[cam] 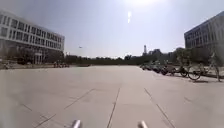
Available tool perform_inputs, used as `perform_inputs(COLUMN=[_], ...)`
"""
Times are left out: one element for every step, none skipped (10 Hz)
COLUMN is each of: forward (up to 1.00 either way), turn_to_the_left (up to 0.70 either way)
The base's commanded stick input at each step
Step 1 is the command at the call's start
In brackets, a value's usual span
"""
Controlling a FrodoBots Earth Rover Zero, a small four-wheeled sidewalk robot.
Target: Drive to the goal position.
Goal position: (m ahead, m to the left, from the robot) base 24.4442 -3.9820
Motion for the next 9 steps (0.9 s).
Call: perform_inputs(forward=[0.7, 0.7, 0.7, 0.7, 0.7, 0.7, 0.7, 0.7, 0.7], turn_to_the_left=[0.0, 0.0, 0.0, 0.0, 0.0, 0.0, 0.0, 0.0, 0.0])
